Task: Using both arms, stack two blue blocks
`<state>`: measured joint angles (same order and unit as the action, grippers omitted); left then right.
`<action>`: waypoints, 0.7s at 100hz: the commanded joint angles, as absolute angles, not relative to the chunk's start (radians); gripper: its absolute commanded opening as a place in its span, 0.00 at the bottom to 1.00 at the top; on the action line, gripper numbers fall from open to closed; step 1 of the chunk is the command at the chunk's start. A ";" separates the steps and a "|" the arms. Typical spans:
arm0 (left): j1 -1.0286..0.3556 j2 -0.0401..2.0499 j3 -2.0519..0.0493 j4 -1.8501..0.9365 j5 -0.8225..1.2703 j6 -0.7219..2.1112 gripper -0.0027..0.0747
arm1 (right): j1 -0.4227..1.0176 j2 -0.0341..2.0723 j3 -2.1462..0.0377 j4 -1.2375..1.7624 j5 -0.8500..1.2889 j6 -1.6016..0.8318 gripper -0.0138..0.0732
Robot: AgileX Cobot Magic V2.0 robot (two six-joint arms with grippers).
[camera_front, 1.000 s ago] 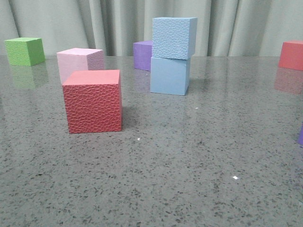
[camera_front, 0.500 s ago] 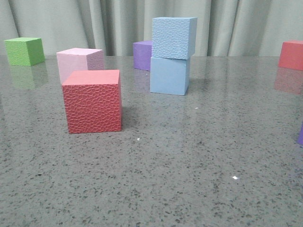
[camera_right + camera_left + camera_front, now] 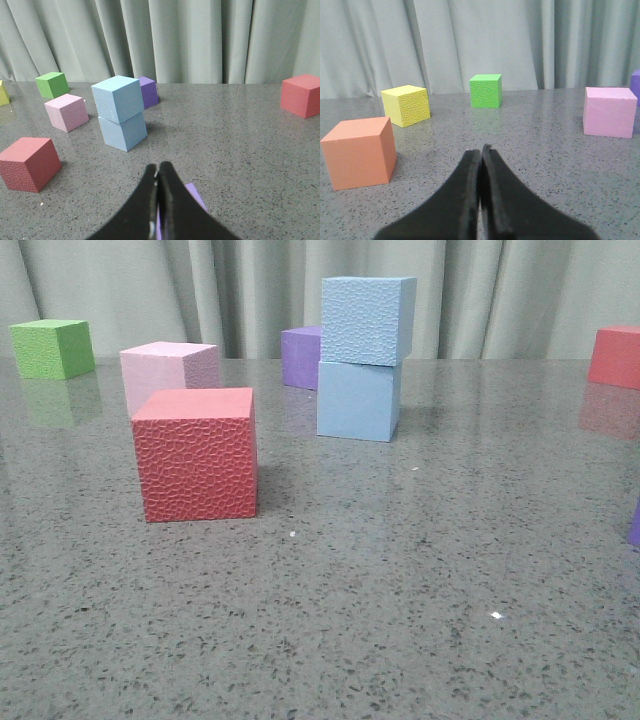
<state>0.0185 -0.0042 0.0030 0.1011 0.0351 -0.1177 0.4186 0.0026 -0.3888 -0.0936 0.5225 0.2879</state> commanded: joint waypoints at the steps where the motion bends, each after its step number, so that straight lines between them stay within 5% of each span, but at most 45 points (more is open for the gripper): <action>1: 0.019 -0.040 0.029 0.092 -0.045 -0.117 0.01 | 0.416 0.016 -0.409 -0.109 0.439 0.279 0.08; 70: 0.019 -0.040 0.029 0.092 -0.045 -0.117 0.01 | 0.395 0.016 -0.395 -0.109 0.418 0.279 0.08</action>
